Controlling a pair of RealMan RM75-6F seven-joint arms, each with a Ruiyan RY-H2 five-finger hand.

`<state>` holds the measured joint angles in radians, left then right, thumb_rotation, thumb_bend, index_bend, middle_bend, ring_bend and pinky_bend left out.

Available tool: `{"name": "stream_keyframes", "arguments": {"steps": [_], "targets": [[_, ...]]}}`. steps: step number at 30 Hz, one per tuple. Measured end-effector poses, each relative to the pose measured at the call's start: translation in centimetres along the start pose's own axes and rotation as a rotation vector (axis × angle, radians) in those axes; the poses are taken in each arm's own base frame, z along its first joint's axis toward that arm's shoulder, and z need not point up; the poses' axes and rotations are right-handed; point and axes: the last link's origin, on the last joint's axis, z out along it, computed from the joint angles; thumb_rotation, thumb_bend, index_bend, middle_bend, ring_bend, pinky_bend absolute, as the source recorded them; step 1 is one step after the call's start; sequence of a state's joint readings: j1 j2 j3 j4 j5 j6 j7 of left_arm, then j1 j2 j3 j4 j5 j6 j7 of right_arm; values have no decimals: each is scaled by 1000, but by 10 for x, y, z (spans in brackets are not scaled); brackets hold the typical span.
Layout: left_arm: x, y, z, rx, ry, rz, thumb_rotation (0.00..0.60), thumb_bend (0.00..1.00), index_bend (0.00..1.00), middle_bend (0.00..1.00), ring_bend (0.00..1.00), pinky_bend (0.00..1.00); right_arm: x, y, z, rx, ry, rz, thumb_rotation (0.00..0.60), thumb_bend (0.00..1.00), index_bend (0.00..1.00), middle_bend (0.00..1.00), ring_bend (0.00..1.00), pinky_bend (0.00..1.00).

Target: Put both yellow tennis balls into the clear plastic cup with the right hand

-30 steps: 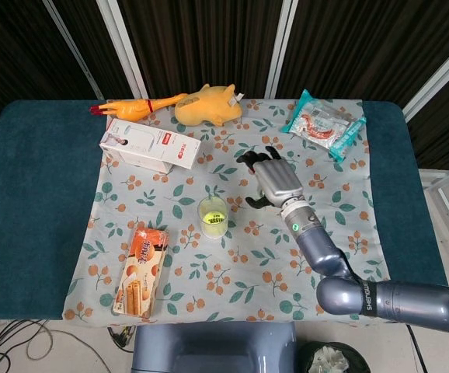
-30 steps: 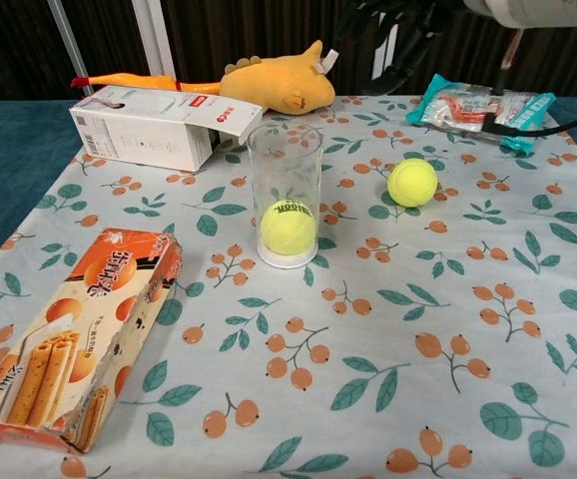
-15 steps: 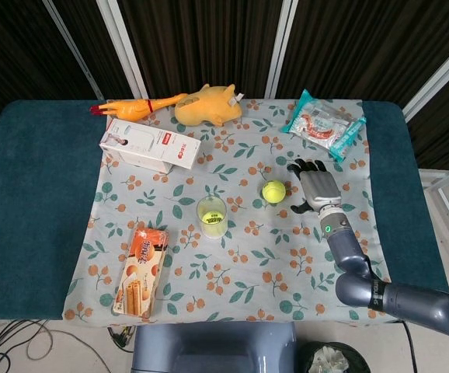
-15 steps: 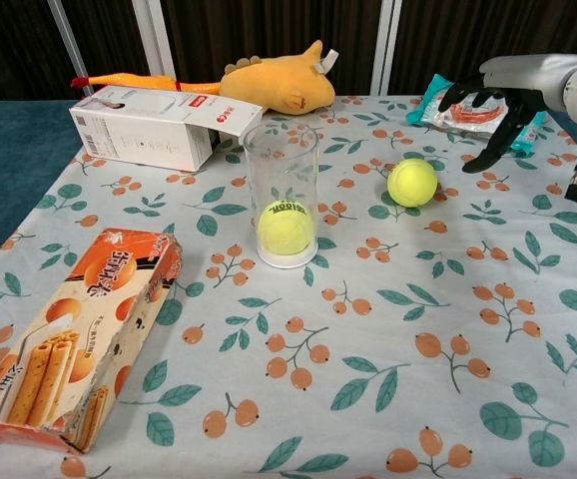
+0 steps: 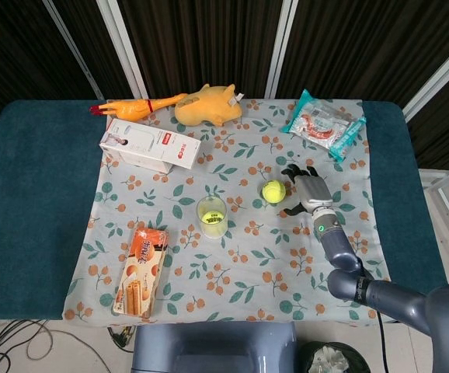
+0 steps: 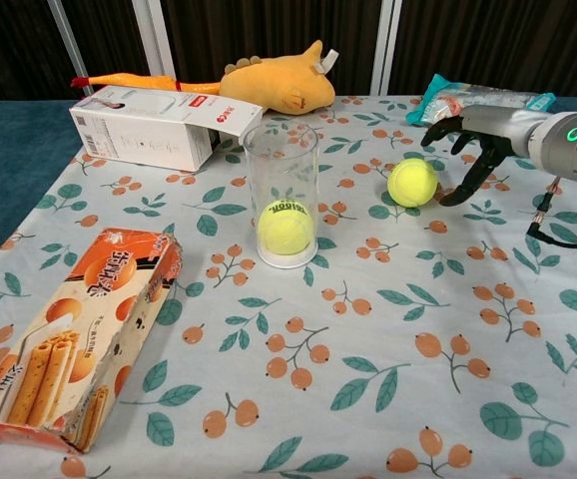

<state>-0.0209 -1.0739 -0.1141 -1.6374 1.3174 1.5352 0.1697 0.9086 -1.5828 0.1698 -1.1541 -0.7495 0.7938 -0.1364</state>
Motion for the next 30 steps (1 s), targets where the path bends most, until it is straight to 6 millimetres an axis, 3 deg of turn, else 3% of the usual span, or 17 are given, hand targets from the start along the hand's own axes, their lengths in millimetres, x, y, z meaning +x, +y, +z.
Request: {"name": "stream_keyframes", "arguments": {"steps": [9,25,30], "targets": [[1,-2,1,8,3,-2,600,1,68,0,0,88,-13,-5,16,5,-10,45,600,387,264,168,265,0],[1,-3,2,12,2,-6,600,1,70,0,0,88,-26,-12,31,16,-32,42,600,390,271,178,286,2],[1,-3,3,11,0,-8,600,2,75,0,0,88,-28,-16,32,26,-46,42,600,391,310,220,340,25]]}}
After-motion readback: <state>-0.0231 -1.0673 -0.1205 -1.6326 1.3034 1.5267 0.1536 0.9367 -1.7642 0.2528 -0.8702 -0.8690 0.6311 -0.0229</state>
